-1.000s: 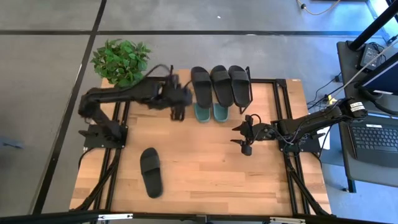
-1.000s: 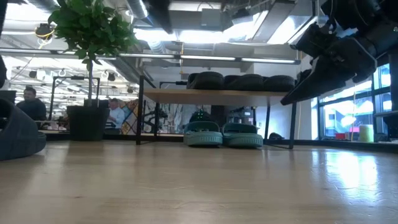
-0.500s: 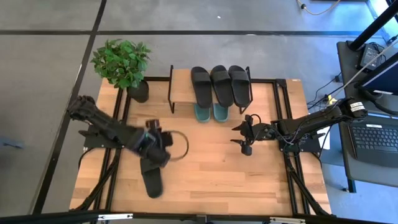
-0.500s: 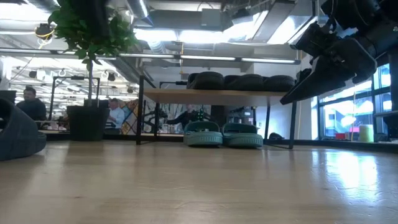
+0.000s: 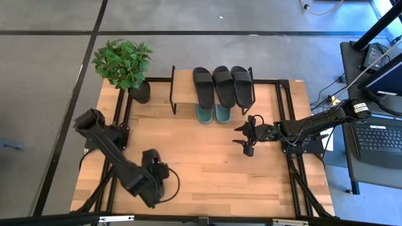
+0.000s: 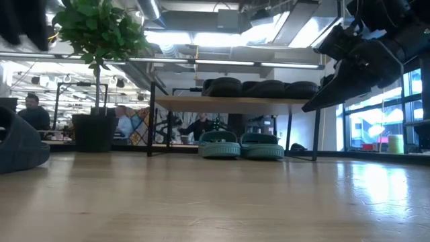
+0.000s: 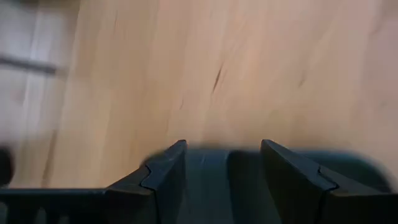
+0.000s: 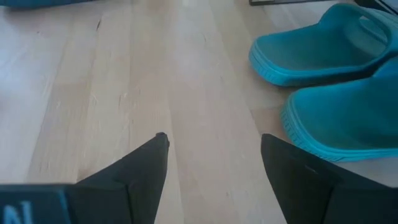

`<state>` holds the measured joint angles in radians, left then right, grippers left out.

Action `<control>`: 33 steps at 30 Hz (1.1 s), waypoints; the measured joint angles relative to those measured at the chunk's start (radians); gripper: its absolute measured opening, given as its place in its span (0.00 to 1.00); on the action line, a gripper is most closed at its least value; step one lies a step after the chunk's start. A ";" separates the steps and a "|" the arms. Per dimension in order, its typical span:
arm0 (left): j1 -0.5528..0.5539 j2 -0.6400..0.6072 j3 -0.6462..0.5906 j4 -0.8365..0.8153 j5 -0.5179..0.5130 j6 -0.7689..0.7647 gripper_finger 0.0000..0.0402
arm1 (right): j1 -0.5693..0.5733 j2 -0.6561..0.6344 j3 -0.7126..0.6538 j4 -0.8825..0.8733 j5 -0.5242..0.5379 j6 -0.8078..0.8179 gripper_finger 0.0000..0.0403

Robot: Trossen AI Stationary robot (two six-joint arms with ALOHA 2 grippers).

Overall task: Pick and place slides into the shelf
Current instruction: Put the black slide on the shelf

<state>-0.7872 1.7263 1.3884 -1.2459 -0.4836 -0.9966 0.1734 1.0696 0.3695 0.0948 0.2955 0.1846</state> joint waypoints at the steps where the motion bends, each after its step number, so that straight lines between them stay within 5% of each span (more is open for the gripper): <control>1: -0.003 0.019 0.004 -0.027 0.016 -0.026 0.49 | 0.000 0.000 0.000 0.000 0.000 0.003 0.64; 11: -0.006 0.126 0.008 -0.112 0.156 -0.165 0.49 | 0.000 0.000 0.000 0.001 0.002 0.021 0.64; 24: -0.006 0.169 0.009 -0.097 0.146 -0.146 0.49 | 0.000 0.000 0.000 0.001 0.002 0.020 0.64; 33: -0.005 0.273 0.009 -0.241 0.155 -0.147 0.49 | 0.000 0.000 0.000 0.000 0.002 0.018 0.64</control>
<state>-0.7924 1.9990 1.3972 -1.4873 -0.3291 -1.1436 0.1733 1.0695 0.3695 0.0953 0.2977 0.2024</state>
